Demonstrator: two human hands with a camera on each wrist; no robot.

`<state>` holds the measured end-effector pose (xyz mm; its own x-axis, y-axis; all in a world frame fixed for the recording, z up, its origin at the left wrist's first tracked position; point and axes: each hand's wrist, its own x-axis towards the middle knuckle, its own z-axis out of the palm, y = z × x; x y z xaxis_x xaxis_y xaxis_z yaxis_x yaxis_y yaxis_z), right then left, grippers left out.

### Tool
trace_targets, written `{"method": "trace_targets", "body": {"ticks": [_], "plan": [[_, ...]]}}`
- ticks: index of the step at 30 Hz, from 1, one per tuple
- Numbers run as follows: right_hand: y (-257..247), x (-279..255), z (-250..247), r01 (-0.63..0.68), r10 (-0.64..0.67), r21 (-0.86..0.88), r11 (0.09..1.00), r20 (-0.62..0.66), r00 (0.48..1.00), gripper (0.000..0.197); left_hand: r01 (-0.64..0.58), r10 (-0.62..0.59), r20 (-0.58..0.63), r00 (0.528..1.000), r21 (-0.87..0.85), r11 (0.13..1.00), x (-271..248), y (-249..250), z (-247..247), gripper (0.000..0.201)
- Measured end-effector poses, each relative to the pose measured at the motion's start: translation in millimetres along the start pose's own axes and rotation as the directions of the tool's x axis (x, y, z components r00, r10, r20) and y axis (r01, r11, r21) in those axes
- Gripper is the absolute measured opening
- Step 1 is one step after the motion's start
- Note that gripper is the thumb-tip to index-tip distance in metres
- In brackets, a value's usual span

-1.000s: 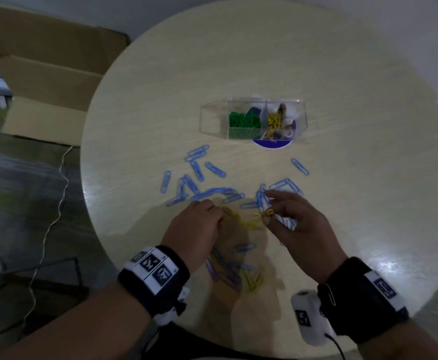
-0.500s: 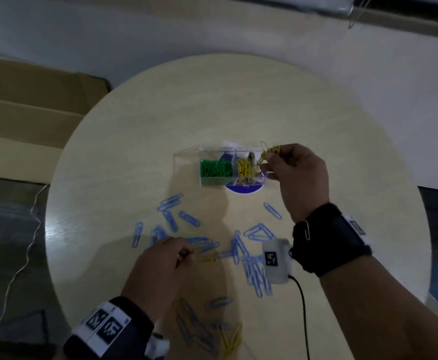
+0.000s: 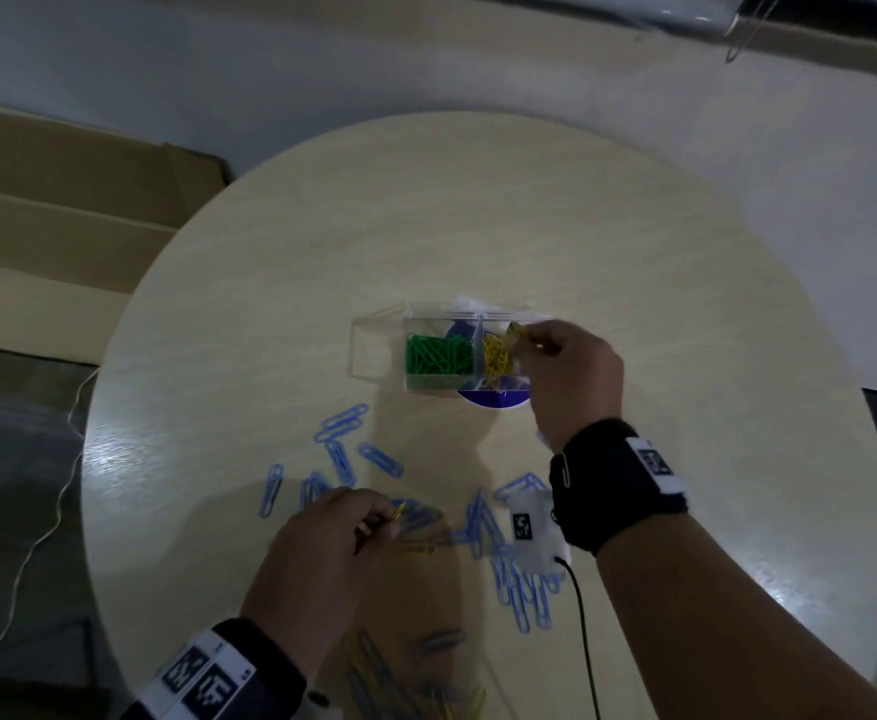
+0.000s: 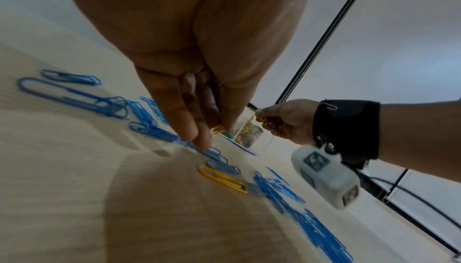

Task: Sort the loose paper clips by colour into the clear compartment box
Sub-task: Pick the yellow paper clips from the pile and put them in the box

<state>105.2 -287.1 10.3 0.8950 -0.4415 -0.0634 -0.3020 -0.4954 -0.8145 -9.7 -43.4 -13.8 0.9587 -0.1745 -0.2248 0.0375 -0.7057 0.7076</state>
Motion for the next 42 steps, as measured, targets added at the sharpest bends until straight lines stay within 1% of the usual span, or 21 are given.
{"method": "trace_targets", "body": {"ticks": [2,4,5,8,9,10,12,15,18,21,24,25,27,28,29,34,36,38,40,41,42], "plan": [[6.5,-6.5,2.1,0.109,-0.100,-0.135,0.985,0.073,0.992,0.013,0.011,-0.012,-0.020,1.000,-0.012,1.000,1.3,0.5,-1.0,0.016],[7.3,-8.2,0.2,0.181,-0.166,-0.158,0.971,0.104,0.981,0.013,0.021,-0.021,-0.025,0.999,-0.030,0.999,3.4,3.2,-2.5,0.019],[7.8,-7.6,-1.9,0.185,-0.173,-0.135,0.974,0.098,0.980,0.016,0.024,-0.025,-0.031,0.999,-0.041,0.999,5.6,3.7,-2.6,0.019],[7.5,-8.1,-16.0,0.096,-0.099,0.041,0.995,0.060,0.993,0.031,0.054,-0.062,-0.044,0.997,-0.168,0.984,19.1,10.1,-3.8,0.018],[8.9,-10.8,-22.1,0.062,-0.067,0.114,0.992,0.045,0.997,0.031,0.053,-0.064,-0.045,0.997,-0.207,0.977,26.5,15.0,-5.2,0.017],[13.1,-14.5,-28.1,0.039,-0.043,0.146,0.989,0.023,0.999,0.028,0.044,-0.056,-0.046,0.997,-0.226,0.973,36.0,22.2,-6.3,0.018],[24.5,-26.7,-40.6,0.019,-0.016,0.116,0.993,-0.027,1.000,0.020,0.008,-0.023,-0.063,0.998,-0.222,0.975,60.0,41.7,-7.2,0.018],[47.2,-53.7,-54.2,-0.029,0.030,0.063,0.998,-0.012,0.999,0.016,-0.064,0.031,-0.160,0.987,-0.208,0.976,101.4,77.5,-4.3,0.015],[67.3,-79.1,-59.0,-0.083,0.082,0.046,0.995,0.035,0.996,0.019,-0.094,0.067,-0.179,0.982,-0.143,0.985,135.3,104.5,6.4,0.016],[79.8,-94.2,-63.1,-0.068,0.064,0.044,0.997,0.077,0.995,0.023,-0.081,0.075,-0.147,0.986,-0.041,0.996,153.9,112.6,16.3,0.020],[84.8,-97.7,-69.2,-0.033,0.030,0.029,0.999,0.091,0.995,0.020,-0.166,0.179,-0.118,0.977,0.111,0.980,153.1,109.3,18.4,0.022],[85.5,-97.0,-71.0,-0.026,0.024,0.025,0.999,0.089,0.996,0.018,-0.212,0.230,-0.091,0.969,0.176,0.961,150.0,106.2,17.9,0.028],[88.0,-95.4,-74.2,-0.012,0.010,0.020,1.000,0.073,0.997,0.016,-0.282,0.298,-0.011,0.955,0.287,0.915,143.9,99.0,18.1,0.050],[90.0,-95.0,-74.8,-0.004,0.003,0.017,1.000,0.064,0.998,0.017,-0.292,0.300,0.021,0.954,0.310,0.905,143.5,94.8,19.1,0.057],[91.7,-94.7,-75.0,0.004,-0.005,0.019,1.000,0.058,0.998,0.018,-0.287,0.290,0.037,0.956,0.309,0.907,144.7,91.6,19.9,0.058],[99.9,-99.6,-72.7,0.014,-0.015,0.024,1.000,0.057,0.998,0.025,-0.249,0.252,0.002,0.968,0.169,0.954,155.3,88.7,19.8,0.047],[101.4,-104.8,-73.3,0.008,-0.009,0.015,1.000,0.099,0.995,0.026,-0.246,0.248,0.011,0.969,0.158,0.956,154.7,88.7,20.7,0.042],[103.7,-111.2,-72.3,0.034,-0.030,-0.022,0.999,0.162,0.986,0.026,-0.268,0.271,0.007,0.962,0.174,0.947,154.3,85.8,23.2,0.032],[105.3,-119.2,-70.1,0.148,-0.116,-0.122,0.982,0.234,0.965,0.023,-0.286,0.293,0.004,0.956,0.220,0.933,154.6,82.8,26.5,0.019],[105.2,-123.4,-67.6,0.223,-0.163,-0.187,0.957,0.291,0.943,0.021,-0.295,0.302,0.010,0.953,0.252,0.922,154.8,80.8,27.8,0.018],[104.9,-128.4,-65.1,0.293,-0.193,-0.253,0.922,0.354,0.915,0.023,-0.302,0.310,0.015,0.950,0.275,0.913,153.9,78.5,29.5,0.022]]}}
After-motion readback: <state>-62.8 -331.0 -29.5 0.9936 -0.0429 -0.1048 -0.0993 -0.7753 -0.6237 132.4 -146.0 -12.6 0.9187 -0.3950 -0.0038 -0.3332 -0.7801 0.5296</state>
